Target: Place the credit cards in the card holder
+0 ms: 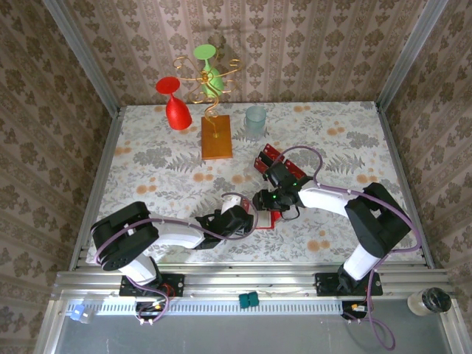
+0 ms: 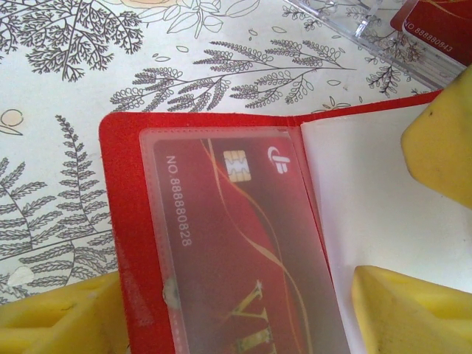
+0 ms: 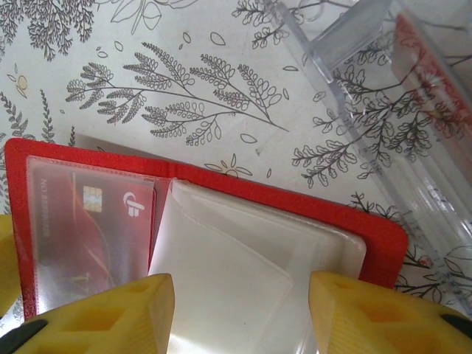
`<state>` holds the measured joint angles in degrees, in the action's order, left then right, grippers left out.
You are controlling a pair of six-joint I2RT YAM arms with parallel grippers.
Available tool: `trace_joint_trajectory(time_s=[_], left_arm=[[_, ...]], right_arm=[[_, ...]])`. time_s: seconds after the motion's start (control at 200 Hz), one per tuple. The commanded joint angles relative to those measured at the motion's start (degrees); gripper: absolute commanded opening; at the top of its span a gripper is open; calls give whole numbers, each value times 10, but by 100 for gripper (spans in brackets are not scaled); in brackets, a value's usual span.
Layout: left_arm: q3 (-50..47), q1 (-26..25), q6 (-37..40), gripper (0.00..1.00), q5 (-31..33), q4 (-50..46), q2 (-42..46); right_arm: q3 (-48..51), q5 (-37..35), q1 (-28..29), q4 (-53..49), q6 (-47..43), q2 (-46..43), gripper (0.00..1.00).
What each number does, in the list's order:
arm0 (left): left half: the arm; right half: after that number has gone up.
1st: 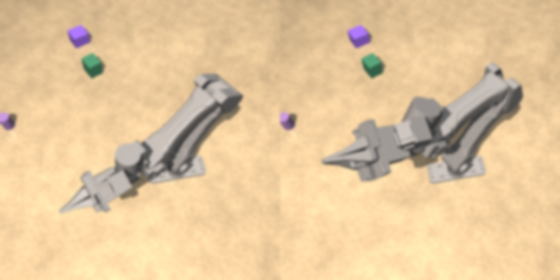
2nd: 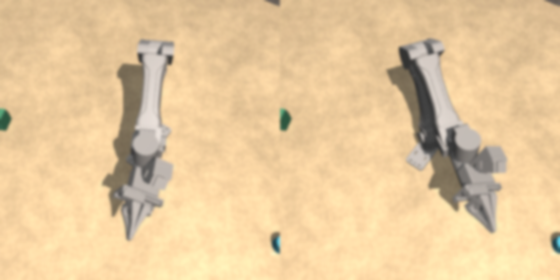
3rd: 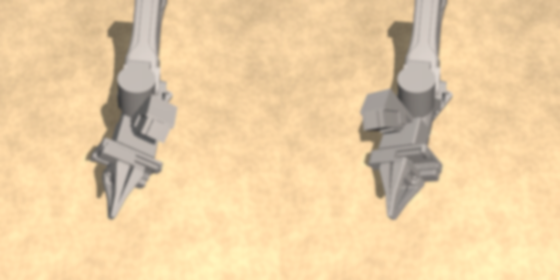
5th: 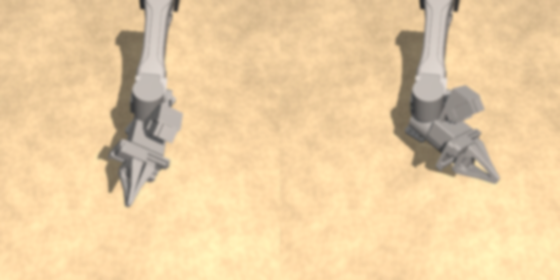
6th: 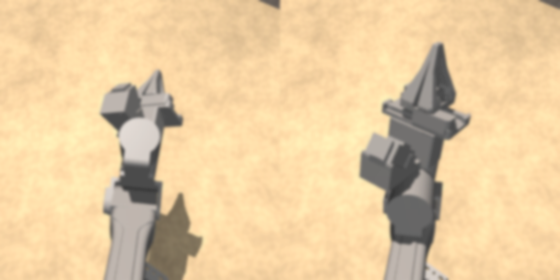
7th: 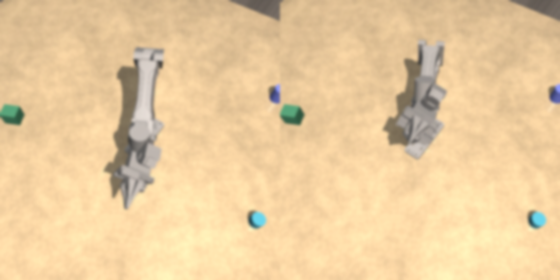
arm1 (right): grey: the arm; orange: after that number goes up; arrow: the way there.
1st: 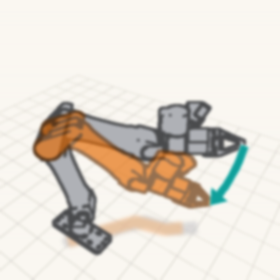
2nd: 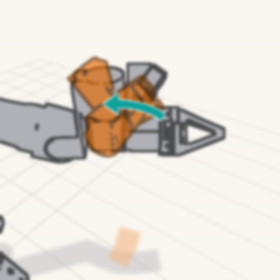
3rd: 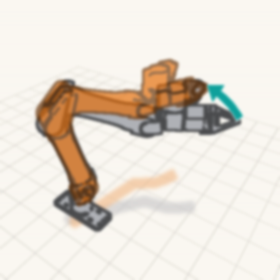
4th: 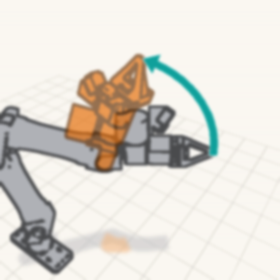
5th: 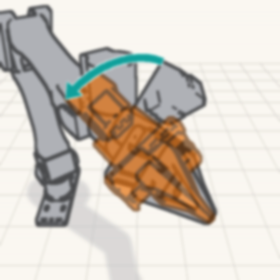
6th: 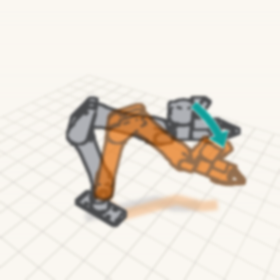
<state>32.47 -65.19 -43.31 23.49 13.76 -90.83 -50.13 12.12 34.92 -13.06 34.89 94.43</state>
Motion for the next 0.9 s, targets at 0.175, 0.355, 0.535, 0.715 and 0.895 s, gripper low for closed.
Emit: trace_joint_trajectory(time_s=[0.175,0.355,0.535,0.715,0.895], left_arm=[[-18,-4,-14,77,-29,-11,-26],[-20,-5,-14,77,-28,-8,-23],[-24,-4,-9,85,-21,-12,-3],[-43,2,-4,92,-5,-27,61],[-74,24,-4,97,9,-60,154]], right_arm=[[6,36,2,23,18,11,50],[5,54,3,31,27,4,47],[4,67,6,33,41,-18,48],[-11,65,16,19,46,-29,50],[-24,65,31,22,61,-23,51]])
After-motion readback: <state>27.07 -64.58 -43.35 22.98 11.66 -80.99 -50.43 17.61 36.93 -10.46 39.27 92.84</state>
